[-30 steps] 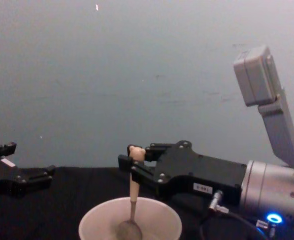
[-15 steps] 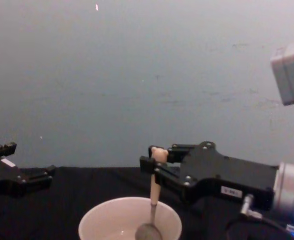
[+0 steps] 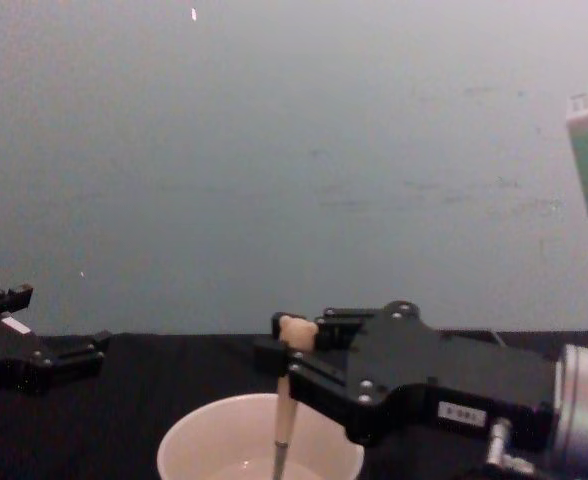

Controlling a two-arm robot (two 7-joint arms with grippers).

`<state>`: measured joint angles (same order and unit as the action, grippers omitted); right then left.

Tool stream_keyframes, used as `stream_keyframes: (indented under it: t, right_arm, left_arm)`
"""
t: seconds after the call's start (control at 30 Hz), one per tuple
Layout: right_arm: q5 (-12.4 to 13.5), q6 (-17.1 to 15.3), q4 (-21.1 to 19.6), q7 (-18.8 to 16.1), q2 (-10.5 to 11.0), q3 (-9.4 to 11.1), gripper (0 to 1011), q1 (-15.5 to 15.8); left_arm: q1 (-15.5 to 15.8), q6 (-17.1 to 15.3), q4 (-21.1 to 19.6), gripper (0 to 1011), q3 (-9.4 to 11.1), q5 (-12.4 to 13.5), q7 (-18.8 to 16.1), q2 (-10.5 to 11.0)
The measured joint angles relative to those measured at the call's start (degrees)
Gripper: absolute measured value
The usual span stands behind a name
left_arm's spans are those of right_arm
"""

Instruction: Pick up the stirring spoon with one hand, stir inside the cup, then place it back in its original position.

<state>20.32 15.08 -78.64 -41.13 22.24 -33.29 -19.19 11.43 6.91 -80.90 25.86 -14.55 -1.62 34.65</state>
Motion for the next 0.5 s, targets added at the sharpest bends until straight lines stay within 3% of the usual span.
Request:
stream_keyframes:
  t: [0.5]
  right_arm:
    - [-2.2, -0.4, 5.7, 3.8, -4.6, -1.0, 214, -3.5]
  left_arm:
    - [0.0, 0.0, 0.0, 1001, 0.0, 0.0, 0.0, 0.0]
